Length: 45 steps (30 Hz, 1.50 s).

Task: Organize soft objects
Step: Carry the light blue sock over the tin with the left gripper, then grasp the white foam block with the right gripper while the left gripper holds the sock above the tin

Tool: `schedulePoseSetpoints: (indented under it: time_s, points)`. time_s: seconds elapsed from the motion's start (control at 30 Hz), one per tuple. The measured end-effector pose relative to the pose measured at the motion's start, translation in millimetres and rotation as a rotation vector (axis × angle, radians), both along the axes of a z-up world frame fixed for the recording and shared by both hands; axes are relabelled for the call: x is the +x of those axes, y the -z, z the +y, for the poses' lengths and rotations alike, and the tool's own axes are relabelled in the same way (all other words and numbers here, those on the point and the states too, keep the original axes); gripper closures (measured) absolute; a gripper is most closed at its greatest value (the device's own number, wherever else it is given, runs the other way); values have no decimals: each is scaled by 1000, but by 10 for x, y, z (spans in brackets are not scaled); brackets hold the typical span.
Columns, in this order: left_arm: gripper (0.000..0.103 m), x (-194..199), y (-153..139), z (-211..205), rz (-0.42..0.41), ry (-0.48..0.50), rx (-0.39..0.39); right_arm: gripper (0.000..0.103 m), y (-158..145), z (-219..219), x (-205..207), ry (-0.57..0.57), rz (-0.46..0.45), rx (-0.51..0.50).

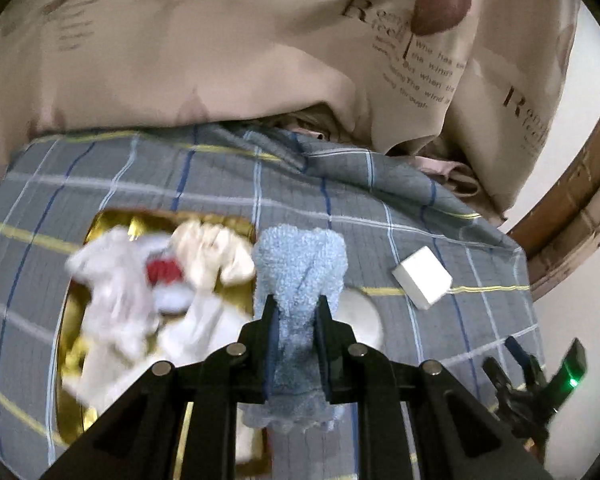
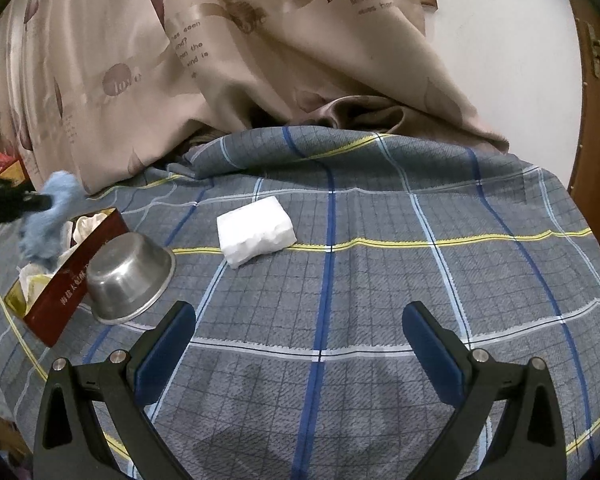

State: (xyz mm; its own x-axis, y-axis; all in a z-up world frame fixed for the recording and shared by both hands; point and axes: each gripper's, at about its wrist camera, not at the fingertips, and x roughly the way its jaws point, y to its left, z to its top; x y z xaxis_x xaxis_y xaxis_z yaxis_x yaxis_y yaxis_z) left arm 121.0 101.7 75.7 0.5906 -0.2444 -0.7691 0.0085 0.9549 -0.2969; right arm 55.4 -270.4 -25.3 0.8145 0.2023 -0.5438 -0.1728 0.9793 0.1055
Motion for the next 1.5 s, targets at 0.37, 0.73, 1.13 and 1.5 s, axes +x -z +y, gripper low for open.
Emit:
schedulePoseSetpoints:
  time_s: [0.37, 0.73, 1.13, 1.5]
  points:
    - [86, -942, -5, 388, -96, -158, 13, 0, 31, 43, 54, 23, 29, -39]
    - [86, -1243, 10, 610, -171, -235, 51, 0, 50, 188, 114, -28, 71, -95]
    - [86, -1256, -16, 654, -177, -240, 35, 0, -195, 638, 976, -181, 135, -220]
    - [86, -1171, 79, 595, -148, -222, 56, 1, 90, 855, 1551, -298, 311, -263]
